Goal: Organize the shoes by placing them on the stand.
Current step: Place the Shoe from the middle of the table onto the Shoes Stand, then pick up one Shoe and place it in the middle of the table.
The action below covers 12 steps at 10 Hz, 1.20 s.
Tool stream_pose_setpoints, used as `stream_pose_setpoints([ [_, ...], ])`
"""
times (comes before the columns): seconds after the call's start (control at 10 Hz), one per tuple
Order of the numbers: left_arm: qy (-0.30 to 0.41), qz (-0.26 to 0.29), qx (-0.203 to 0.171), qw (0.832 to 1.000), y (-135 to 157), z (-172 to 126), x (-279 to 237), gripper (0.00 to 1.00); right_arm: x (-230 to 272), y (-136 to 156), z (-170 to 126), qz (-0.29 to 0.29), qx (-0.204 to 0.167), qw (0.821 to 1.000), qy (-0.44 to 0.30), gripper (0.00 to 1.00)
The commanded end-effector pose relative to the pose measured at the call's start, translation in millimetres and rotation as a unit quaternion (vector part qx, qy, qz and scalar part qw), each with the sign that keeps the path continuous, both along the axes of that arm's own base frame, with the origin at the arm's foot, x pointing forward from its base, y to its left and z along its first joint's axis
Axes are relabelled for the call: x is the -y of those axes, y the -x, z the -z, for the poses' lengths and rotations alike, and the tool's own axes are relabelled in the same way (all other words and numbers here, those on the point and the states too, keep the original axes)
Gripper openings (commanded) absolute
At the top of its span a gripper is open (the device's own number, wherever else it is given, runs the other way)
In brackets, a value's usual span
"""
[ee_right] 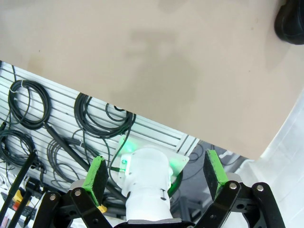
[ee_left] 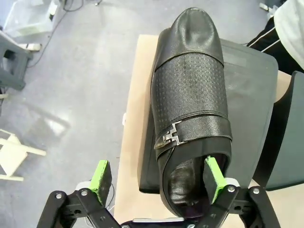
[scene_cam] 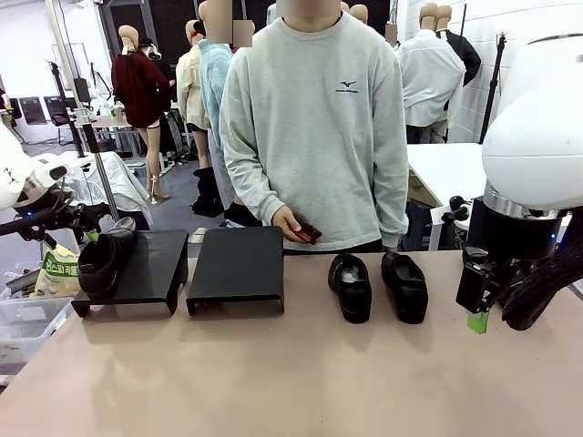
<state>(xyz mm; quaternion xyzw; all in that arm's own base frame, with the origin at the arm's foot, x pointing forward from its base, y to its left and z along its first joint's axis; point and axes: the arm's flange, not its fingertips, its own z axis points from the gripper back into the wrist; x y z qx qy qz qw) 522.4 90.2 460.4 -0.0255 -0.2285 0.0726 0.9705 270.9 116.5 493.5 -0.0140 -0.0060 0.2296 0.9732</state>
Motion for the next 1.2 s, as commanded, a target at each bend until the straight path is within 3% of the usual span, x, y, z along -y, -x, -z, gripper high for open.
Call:
stream_pose_setpoints([
  [0.0, 0.001, -0.001, 0.000, 1.000, -1.1, 2.4, -0.3, 1.00, -2.0, 0.9, 0.7, 0.003, -0.005, 1.000, -0.009, 1.00],
  [1.0, 0.000, 0.001, -0.002, 1.000, -0.7, 2.2, 0.8, 1.00, -2.0, 0.9, 0.7, 0.003, -0.005, 1.000, -0.009, 1.00],
  [1.1, 0.007, 0.018, 0.043, 0.999, 21.5, -22.0, 10.4, 1.00, -2.0, 0.9, 0.7, 0.003, -0.005, 1.000, -0.009, 1.00],
])
